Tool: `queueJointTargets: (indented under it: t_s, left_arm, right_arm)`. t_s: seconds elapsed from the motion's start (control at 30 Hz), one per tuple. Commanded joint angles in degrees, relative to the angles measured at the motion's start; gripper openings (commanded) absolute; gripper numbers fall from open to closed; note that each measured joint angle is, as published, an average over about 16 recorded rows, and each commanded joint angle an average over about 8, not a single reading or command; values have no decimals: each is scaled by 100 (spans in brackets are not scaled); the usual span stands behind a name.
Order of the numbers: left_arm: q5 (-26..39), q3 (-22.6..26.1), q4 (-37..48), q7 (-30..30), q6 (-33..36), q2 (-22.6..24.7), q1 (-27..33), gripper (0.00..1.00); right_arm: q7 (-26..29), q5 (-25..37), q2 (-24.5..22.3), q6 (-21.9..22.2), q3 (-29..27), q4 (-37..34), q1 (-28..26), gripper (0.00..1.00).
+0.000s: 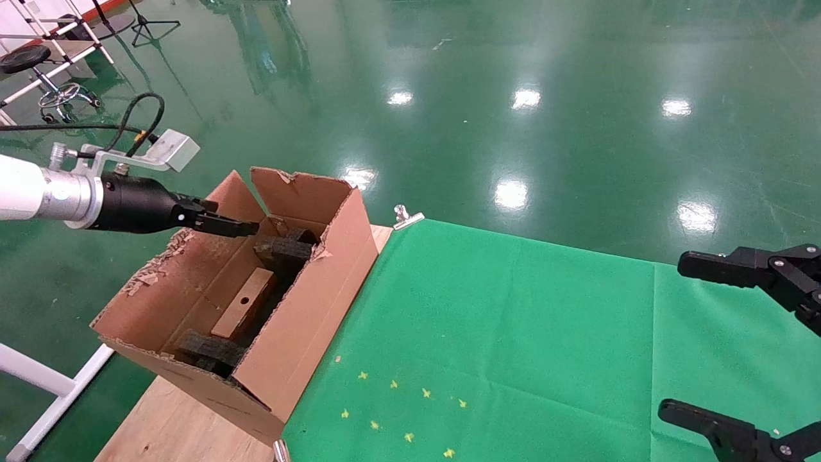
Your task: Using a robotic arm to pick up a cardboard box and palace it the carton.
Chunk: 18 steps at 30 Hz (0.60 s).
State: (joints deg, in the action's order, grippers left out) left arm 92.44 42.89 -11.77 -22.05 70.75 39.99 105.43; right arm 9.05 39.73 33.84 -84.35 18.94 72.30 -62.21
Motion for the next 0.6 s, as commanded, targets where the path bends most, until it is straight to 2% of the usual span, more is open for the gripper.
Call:
queueJointTargets:
  t_s: [0.03,0.6]
  left_arm:
    - [-75,-39,-89,16,21,-7,-66,100]
    - [-1591,-845,-1943,355,469,-156,-1381,100]
  right_arm:
    - [0,0,0,0,0,0,0,100]
    - [-1,-1,0,0,2,-1,-1,100]
